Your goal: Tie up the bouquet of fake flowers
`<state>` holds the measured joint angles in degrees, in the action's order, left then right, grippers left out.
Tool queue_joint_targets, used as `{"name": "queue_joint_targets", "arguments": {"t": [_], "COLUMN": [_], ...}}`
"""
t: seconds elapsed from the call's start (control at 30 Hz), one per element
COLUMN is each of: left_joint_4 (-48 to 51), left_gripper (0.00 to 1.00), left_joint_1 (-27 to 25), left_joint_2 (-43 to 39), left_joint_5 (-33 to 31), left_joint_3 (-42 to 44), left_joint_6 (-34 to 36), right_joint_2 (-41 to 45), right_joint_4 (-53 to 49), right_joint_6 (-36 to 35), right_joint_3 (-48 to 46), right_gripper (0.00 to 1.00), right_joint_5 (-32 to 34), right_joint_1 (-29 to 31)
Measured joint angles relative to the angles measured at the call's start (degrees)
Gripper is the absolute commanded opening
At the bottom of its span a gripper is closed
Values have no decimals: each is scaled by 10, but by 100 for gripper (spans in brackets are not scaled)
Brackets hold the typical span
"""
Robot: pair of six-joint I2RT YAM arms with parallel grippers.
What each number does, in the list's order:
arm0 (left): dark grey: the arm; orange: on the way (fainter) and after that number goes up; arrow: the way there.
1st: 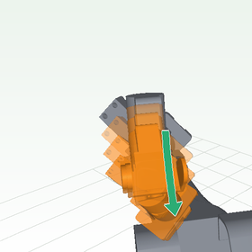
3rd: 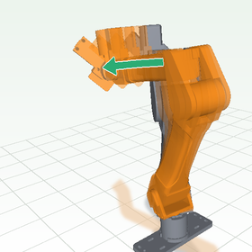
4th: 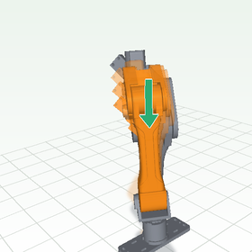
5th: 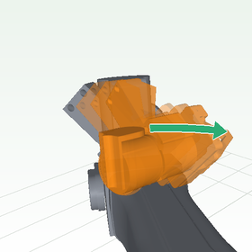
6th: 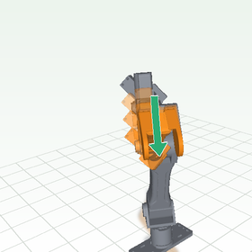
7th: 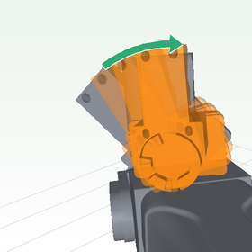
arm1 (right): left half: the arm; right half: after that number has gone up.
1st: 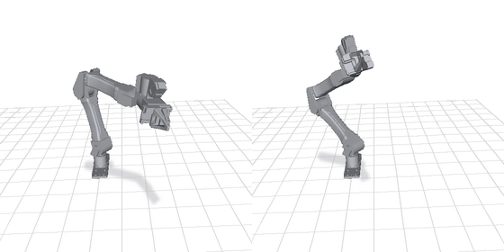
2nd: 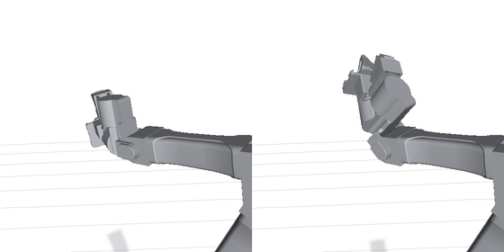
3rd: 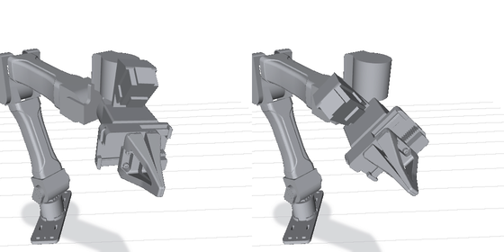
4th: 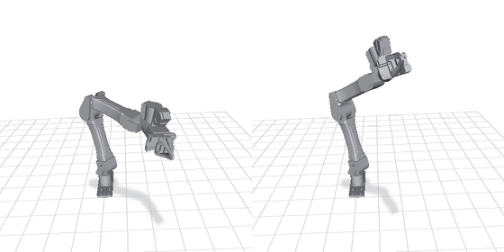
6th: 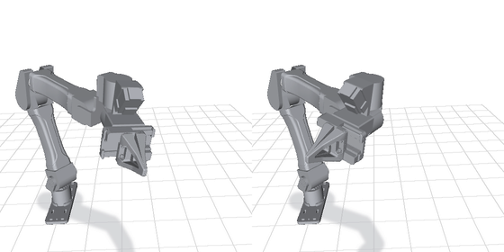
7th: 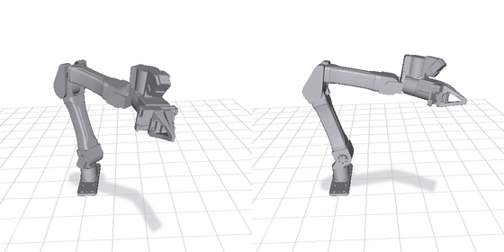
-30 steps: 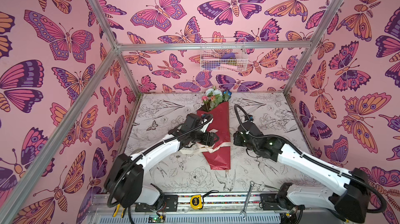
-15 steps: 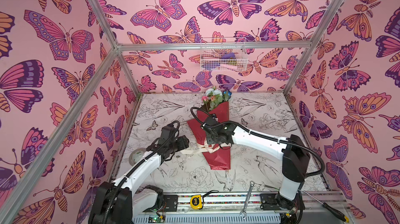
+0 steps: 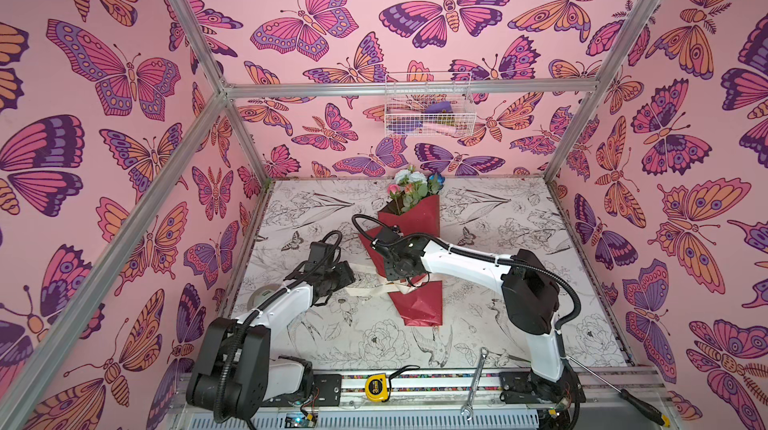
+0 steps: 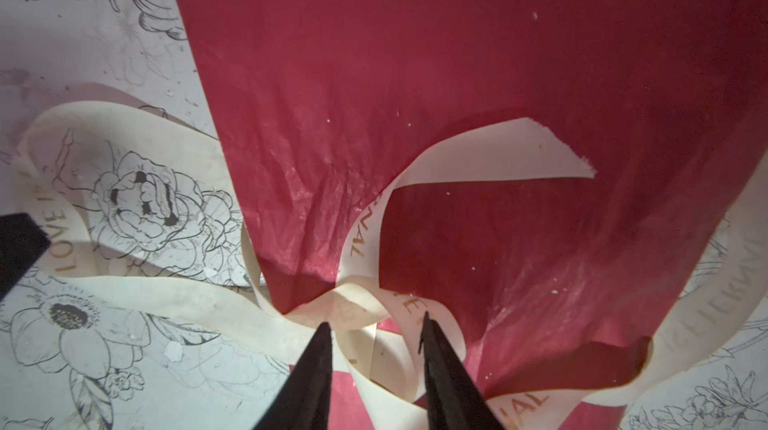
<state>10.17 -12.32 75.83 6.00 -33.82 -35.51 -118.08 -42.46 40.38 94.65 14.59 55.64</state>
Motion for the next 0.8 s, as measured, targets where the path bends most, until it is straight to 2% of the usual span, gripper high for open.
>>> {"name": "queue_joint_targets", "arguments": {"t": [0.4, 0.47, 0.53, 0.73, 0.8], "left_joint_4": [-20, -24, -29, -33, -33], "left_gripper": [56, 54, 50, 27, 14], "left_joint_1": [3, 3, 3, 3, 4], "left_joint_2": [38, 47, 50, 57, 58], "left_joint_5": [5, 6, 8, 17, 19], "left_joint_3": [0, 0, 0, 0, 0], "left_joint_6": [0, 0, 1, 0, 0], "right_joint_2": [-57, -65, -74, -90, -90], "right_joint_4": [10, 15, 16, 24, 25], "right_joint_6": [-9, -13, -15, -23, -32], "right_joint_3": [35, 36, 43, 57, 61], "right_gripper": [34, 31, 22, 4, 0], "right_joint_5": [-8, -17, -23, -26, -23], "right_joint_1": [-18, -21, -21, -23, -26]}}
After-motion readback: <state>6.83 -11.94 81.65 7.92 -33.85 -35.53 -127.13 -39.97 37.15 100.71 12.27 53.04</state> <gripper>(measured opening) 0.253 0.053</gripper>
